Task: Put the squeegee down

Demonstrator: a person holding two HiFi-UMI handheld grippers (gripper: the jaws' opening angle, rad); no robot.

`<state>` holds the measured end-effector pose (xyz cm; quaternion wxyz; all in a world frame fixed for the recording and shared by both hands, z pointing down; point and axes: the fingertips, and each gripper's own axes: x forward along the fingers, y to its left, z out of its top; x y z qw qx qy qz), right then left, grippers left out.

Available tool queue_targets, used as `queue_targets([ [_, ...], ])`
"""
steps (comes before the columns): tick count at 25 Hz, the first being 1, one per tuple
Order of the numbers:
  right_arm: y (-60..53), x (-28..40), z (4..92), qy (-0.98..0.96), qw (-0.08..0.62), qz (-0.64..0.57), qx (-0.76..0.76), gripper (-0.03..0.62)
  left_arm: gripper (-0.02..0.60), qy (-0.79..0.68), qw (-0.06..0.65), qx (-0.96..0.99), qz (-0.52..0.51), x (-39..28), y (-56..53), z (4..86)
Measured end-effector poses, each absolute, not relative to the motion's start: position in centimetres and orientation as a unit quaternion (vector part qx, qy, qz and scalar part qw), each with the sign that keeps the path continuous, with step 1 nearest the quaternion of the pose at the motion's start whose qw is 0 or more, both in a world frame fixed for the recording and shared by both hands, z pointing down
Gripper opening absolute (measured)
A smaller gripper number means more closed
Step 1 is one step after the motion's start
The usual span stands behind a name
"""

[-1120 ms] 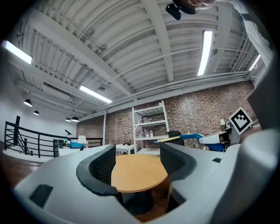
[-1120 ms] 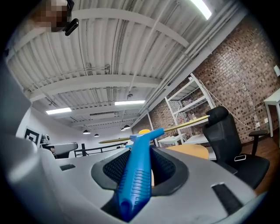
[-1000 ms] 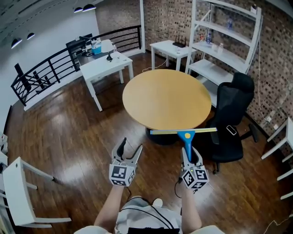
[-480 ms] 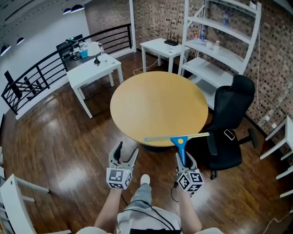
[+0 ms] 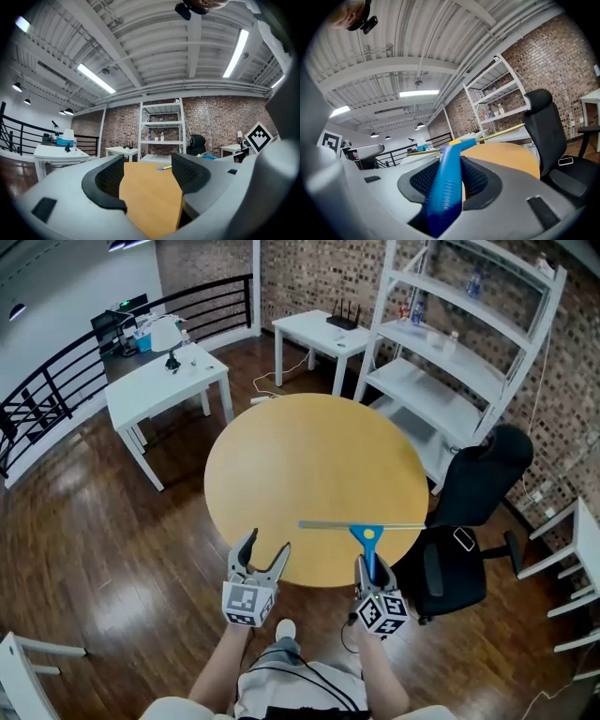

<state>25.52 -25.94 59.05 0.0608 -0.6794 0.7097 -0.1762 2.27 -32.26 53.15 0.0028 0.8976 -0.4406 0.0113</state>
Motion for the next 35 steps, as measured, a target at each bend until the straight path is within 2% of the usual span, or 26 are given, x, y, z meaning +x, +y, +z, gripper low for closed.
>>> queue_targets([
  [9,-33.9,25.5,63.4,0.712,0.030,-0.210,-0.669,0.161,0.302,-0.441,0.023,0.897,0.031,3.3,-39.0,55.3],
  [16,-44.8,27.2,67.1,0.731,0.003,-0.234,-0.641,0.161,0.302,-0.489,0.050,0.869,0.059,2.9,-41.4,58.3],
  [21,-54.6,30.1,74.0,0.718,-0.055,-0.273,-0.637,0.161,0.302,-0.528,0.093,0.840,0.080,2.4,-42.0,60.7],
  [26,-61.7,32.4,80.6,0.677,-0.079,-0.325,-0.656,0.161,0.302,-0.555,0.129,0.814,0.114,1.4,-41.7,63.0],
  [32,-62.5,33.3,85.2,0.646,-0.107,-0.364,-0.662,0.161,0.302,-0.550,0.147,0.810,0.137,2.9,-41.3,64.9],
  [35,-62.0,33.4,85.7,0.646,-0.158,-0.354,-0.658,0.161,0.304,-0.546,0.156,0.813,0.131,3.9,-41.7,64.7],
])
